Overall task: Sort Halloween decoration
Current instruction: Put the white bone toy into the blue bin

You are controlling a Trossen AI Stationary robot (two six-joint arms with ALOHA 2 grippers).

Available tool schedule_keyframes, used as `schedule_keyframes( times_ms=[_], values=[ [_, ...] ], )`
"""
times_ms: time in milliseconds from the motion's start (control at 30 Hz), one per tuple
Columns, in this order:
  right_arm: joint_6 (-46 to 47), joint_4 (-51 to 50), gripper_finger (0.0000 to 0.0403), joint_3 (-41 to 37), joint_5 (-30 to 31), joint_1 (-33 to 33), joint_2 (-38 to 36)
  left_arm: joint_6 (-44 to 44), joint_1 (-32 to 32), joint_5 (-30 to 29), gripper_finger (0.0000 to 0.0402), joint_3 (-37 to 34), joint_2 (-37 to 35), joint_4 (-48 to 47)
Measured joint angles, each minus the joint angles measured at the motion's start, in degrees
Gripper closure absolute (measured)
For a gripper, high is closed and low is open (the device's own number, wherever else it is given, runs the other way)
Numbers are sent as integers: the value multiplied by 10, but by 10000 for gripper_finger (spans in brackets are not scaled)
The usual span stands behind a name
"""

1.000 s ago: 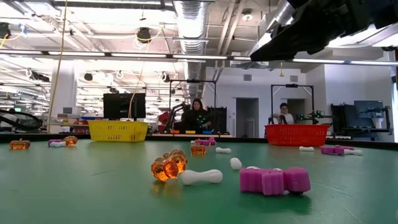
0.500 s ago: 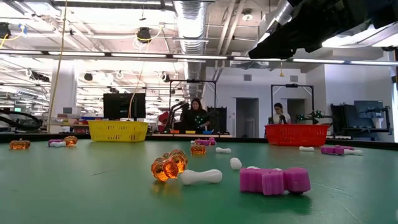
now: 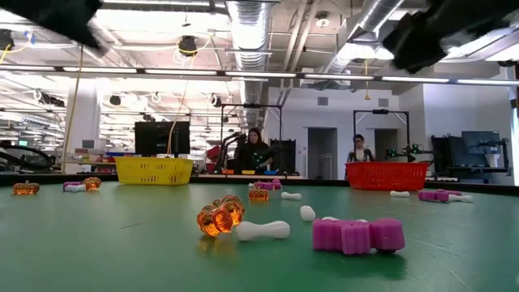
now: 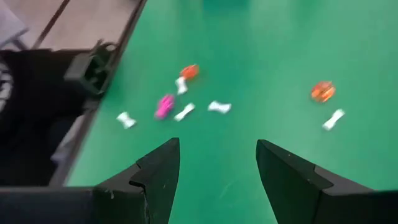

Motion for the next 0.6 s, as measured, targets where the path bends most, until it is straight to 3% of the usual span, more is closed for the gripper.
schedule_keyframes(
  times_ms=[133, 200, 267, 367, 467, 600],
  values=[
    [73, -29, 159, 23, 0, 36, 1, 222, 34, -38, 306, -2, 18, 163],
    [102, -29, 159, 27, 0, 51, 8, 319, 64, 12, 306, -20, 23, 267],
    [130, -33, 159, 29, -3, 68, 22, 375, 101, 116, 306, -51, 23, 380],
    [168, -36, 159, 44, -12, 86, 57, 402, 157, 261, 306, -90, 22, 500],
    [209, -78, 159, 79, -12, 98, 102, 374, 195, 268, 306, -105, 8, 505],
    [293, -216, 159, 156, -33, 100, 167, 314, 216, 250, 306, -116, -20, 457]
  ],
)
